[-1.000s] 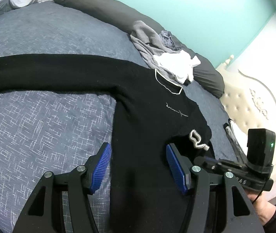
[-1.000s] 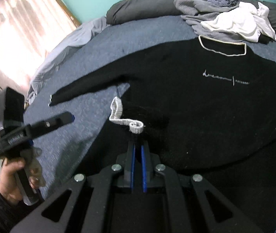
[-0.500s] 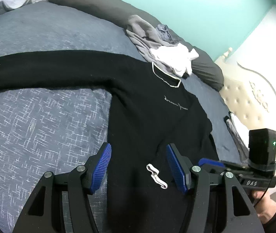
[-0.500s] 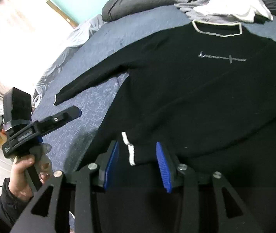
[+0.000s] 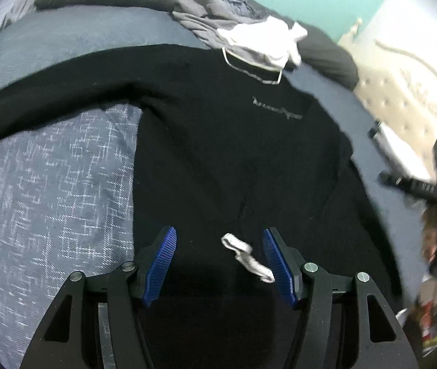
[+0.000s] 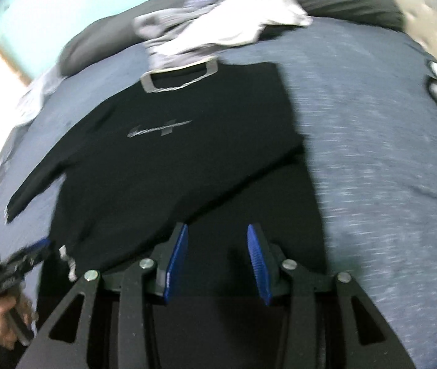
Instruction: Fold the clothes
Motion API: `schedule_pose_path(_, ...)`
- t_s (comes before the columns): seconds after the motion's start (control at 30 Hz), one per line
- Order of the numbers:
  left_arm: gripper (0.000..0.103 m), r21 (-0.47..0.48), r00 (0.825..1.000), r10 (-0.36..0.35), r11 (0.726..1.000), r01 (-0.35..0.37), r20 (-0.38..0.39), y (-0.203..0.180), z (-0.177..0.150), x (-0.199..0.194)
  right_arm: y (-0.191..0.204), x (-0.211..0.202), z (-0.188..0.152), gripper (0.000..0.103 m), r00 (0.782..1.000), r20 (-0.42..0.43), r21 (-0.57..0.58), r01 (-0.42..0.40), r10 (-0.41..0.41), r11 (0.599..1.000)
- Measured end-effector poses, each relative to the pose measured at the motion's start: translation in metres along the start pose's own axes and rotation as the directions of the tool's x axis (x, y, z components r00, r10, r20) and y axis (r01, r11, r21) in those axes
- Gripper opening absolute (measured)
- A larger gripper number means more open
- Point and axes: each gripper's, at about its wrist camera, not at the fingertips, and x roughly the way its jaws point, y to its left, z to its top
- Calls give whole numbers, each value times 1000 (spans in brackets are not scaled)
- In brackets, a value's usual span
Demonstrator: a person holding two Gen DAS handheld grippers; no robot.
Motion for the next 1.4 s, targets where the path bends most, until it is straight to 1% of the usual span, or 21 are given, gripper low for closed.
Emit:
schedule_pose_path(0.13,63,21,999,35,999,-34,-28,-1,-1,12,-36,3,12,41,998,-7,36,64,-64,997)
schedule_pose_path(0.27,63,42,997,59,998,-57,-47,-2,-3,19,-55,15,22,42,993,-22,31,113,-113,993)
schedule_pose_path(0.4,63,49,996,66,997,-63,-54,-1,-4,22,-59,34,30,43,987,-27,0,157,-157,988)
schedule_pose_path(0.47,63,46,996,64,997,-62,-60,-1,-4,24,-59,45,35,51,985,-28,-8,168,-168,986)
schedule_pose_path(0.53,63,41,996,62,997,-59,-67,1,-5,27,-56,61,39,51,981,-46,-42,188,-190,981)
schedule_pose_path(0.67,63,48,995,67,997,-64,-73,0,-5,29,-48,79,46,51,981,-34,-79,188,-192,979)
schedule_pose_path(0.8,64,63,994,80,995,-76,-75,-3,-6,32,-45,93,54,51,967,-23,-119,250,-255,961)
schedule_pose_path(0.93,67,72,994,81,994,-76,-78,-5,-6,35,-46,99,67,51,965,3,-114,263,-264,958)
schedule_pose_path(1.07,67,77,993,83,994,-77,-82,-6,-8,37,-47,105,71,50,959,21,-133,284,-284,950)
schedule_pose_path(1.13,68,76,993,82,994,-76,-83,-5,-8,37,-53,106,75,50,955,31,-119,296,-294,948)
schedule_pose_path(1.27,69,83,993,85,994,-78,-85,-5,-9,39,-67,98,73,50,959,56,-78,283,-279,956)
schedule_pose_path(1.4,69,81,993,81,994,-74,-85,-5,-9,41,-69,97,72,49,960,56,-82,278,-274,957)
